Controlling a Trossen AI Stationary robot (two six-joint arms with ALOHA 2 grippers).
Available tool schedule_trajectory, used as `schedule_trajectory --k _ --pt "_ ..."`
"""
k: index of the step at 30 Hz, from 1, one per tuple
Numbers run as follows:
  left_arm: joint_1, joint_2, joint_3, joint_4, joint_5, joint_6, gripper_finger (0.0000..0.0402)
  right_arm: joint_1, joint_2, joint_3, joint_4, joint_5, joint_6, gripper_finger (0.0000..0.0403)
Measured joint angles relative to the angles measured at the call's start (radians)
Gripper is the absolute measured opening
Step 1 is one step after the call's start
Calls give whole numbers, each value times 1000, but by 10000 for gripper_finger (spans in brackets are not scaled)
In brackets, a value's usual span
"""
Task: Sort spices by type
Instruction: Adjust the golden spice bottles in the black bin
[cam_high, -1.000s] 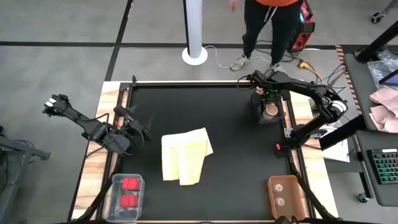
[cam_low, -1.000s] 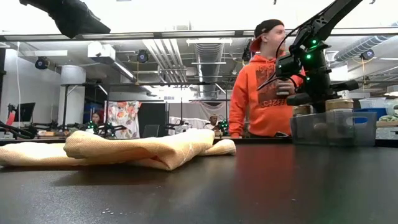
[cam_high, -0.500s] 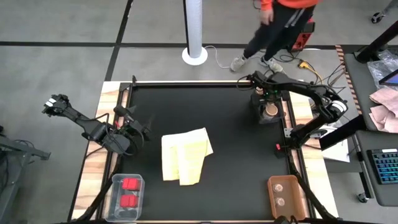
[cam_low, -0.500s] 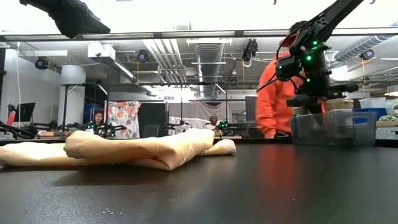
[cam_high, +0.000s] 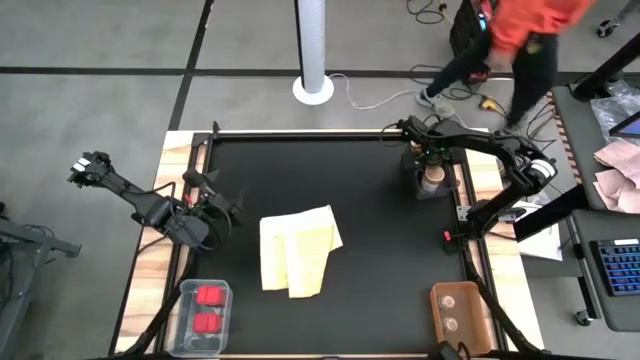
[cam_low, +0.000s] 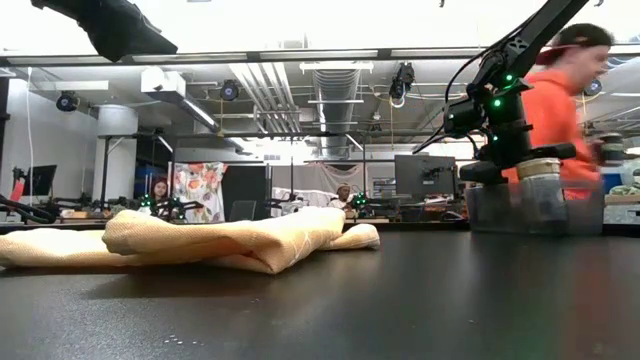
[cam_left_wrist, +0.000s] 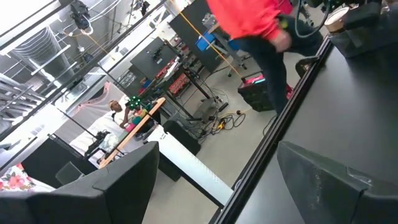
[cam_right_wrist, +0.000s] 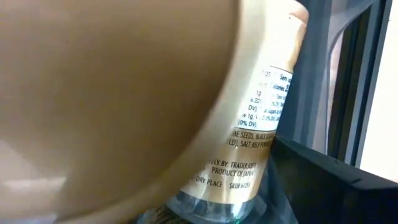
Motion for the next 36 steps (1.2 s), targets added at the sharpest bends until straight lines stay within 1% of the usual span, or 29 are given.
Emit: schedule_trajectory --k 5,9,17,22,26,30,33,36 --pt "0 0 0 0 0 0 311 -4 30 0 15 -4 0 298" --pt "0 0 0 0 0 0 311 -19 40 0 12 -36 0 296" --pt "0 0 0 0 0 0 311 -24 42 1 10 -40 26 339" --pt "0 0 0 0 0 0 311 -24 42 2 6 -39 53 349" --pt "0 0 0 0 1 0 311 -25 43 1 2 -77 49 343" --pt "0 0 0 -1 1 0 311 -25 44 -1 -14 -90 46 331" --pt "0 0 0 -2 1 0 311 -23 44 -7 -61 -79 50 321" --pt "0 0 0 -2 1 0 311 -23 44 -20 -65 -67 53 309"
